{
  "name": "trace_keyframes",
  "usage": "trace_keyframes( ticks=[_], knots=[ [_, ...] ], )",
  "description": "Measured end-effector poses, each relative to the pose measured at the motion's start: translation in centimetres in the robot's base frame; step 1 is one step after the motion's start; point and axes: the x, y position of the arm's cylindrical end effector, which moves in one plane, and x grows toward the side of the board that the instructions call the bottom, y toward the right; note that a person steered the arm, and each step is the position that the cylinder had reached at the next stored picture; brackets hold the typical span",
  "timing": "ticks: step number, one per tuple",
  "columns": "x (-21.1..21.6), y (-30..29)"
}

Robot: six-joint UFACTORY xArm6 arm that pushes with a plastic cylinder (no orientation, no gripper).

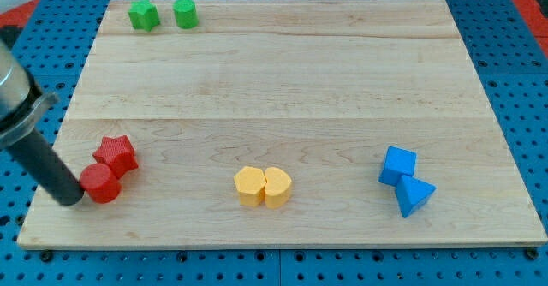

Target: Push the red star towards top center

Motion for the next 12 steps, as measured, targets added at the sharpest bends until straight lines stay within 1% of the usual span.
trace_keyframes(
  ticks=[1,2,3,4,5,6,7,8,9,10,11,12],
  knots=[
    [-3.0,1.3],
    [-3.1,6.1],
    [-4.6,7.9],
    [-10.6,10.7],
    [-14.8,14.1],
    [-16.9,19.1],
    [-17.1,23.6],
    [-20.1,23.3],
    [-23.4,19.7],
    [-25.3,16.6],
    [-26.6,16.1],
    [-25.9,12.5]
  ],
)
